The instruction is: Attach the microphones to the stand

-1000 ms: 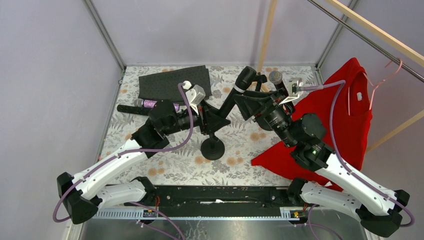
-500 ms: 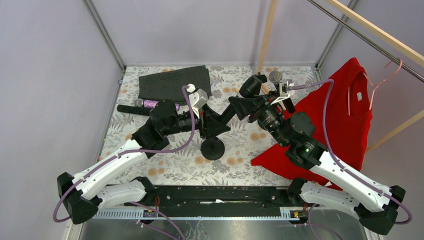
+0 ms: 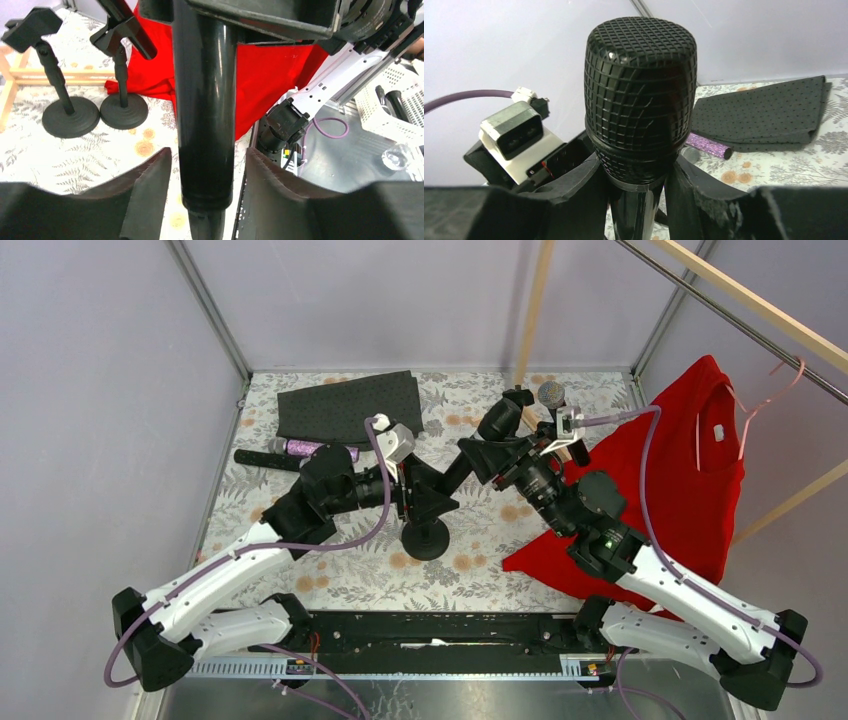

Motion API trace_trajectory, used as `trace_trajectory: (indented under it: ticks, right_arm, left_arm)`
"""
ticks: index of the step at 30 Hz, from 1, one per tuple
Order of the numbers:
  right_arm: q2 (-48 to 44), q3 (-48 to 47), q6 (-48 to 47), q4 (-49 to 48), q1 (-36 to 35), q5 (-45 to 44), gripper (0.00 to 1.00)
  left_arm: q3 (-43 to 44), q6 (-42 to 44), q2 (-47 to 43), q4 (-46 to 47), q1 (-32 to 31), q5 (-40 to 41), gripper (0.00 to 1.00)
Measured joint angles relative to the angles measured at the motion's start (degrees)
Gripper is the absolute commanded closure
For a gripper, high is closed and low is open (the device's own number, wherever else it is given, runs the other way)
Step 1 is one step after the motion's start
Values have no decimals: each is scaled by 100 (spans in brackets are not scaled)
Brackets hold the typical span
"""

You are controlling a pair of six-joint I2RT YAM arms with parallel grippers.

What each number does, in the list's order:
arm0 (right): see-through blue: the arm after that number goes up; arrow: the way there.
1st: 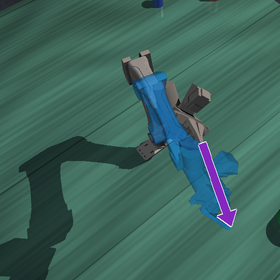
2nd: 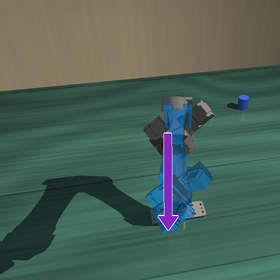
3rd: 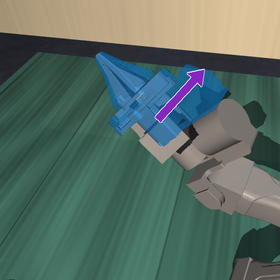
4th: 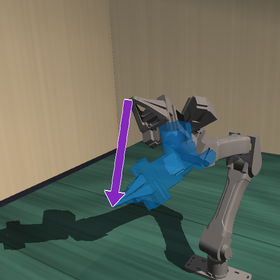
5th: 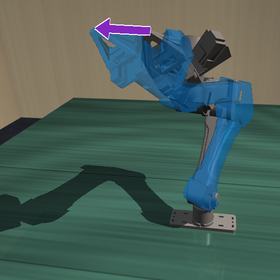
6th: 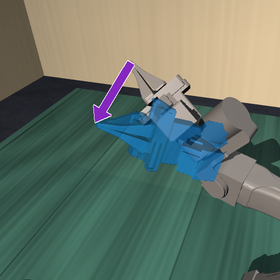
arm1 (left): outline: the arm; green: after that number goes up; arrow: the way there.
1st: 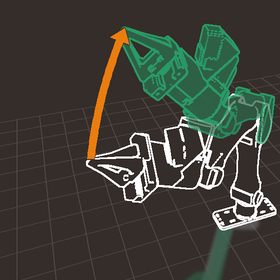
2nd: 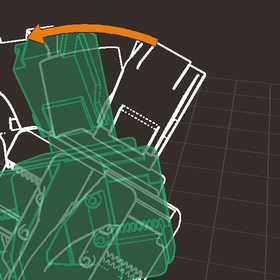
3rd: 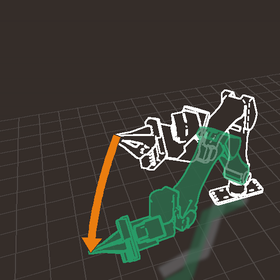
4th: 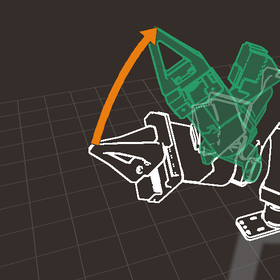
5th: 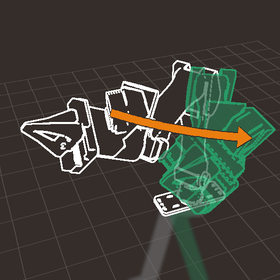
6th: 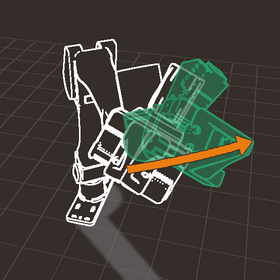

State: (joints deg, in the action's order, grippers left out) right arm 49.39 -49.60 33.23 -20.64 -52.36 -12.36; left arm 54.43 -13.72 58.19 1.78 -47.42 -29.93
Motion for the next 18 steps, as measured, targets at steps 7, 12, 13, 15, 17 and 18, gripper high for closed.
trace_trajectory:
  ticks: [7,12,13,15,17,18]
  right_arm:
    - [-413,420,-570,-52,9,-313,100]
    - [-870,496,-1152,17,9,-675,100]
    - [-984,535,-1257,61,9,-763,100]
    - [-1158,601,-1423,184,13,-914,100]
    - [-1303,647,-1558,323,13,-1075,100]
    - [-1362,669,-1611,407,13,-1154,100]
  left_arm:
    - [-201,-57,-326,-133,2,750,8]
    - [-501,-297,-619,-140,2,1543,3]
    - [-562,-358,-654,-142,2,1692,2]
    - [-647,-461,-673,-157,2,1910,1]
    - [-717,-553,-662,-214,2,2155,1]
    - [-730,-586,-643,-262,2,2277,1]
